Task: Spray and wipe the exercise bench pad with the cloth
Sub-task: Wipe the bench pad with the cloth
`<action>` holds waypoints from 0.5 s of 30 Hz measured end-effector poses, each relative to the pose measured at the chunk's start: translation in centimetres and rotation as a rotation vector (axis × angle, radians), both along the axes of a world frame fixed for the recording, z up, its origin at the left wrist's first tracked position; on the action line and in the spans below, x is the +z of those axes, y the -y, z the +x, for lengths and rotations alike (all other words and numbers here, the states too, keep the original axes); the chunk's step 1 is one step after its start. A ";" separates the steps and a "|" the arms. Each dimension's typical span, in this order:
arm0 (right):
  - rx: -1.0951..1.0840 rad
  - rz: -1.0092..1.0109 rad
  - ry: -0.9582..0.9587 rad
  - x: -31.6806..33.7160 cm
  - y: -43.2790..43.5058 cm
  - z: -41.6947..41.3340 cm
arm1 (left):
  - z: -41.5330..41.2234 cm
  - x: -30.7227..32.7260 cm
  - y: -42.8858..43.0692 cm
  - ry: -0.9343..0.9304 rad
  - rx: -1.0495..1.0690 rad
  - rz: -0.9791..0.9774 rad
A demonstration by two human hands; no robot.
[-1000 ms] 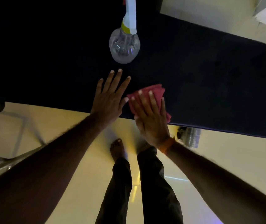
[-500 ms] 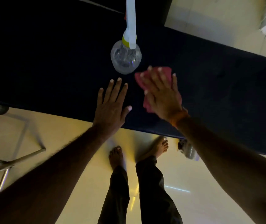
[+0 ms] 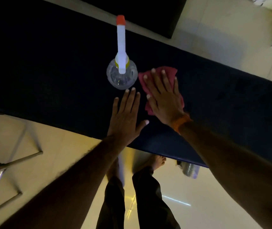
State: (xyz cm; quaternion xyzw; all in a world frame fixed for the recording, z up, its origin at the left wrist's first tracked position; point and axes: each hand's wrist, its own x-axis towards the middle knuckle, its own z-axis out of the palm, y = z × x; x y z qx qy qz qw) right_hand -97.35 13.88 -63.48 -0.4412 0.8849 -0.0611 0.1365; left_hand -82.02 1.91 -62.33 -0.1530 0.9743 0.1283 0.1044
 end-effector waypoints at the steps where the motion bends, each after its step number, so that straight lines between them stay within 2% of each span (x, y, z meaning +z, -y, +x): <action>1: 0.077 0.012 -0.002 0.0 -1.3 0.1 | -0.5 0.0 -0.4 0.011 0.011 0.001; 3: 0.179 0.029 -0.013 0.0 -2.5 -2.4 | -1.0 -0.1 -0.9 0.021 0.011 -0.009; 4: 0.147 0.028 -0.021 0.1 -2.1 -4.2 | -1.1 -0.2 -1.1 0.016 0.011 -0.013; 8: -0.151 0.017 0.001 0.0 0.9 -6.6 | -1.9 -0.4 -1.9 0.011 0.039 -0.001; 12: 0.117 0.011 -0.010 -0.5 -0.5 -6.8 | -4.0 -0.4 -3.6 0.026 0.060 0.006; 13: 0.120 -0.004 -0.015 -0.6 -0.4 -8.4 | -4.7 -0.5 -4.0 0.039 0.072 0.003; 15: -0.058 -0.018 -0.001 -0.4 0.5 -10.9 | -5.9 -0.6 -4.7 0.065 0.094 -0.015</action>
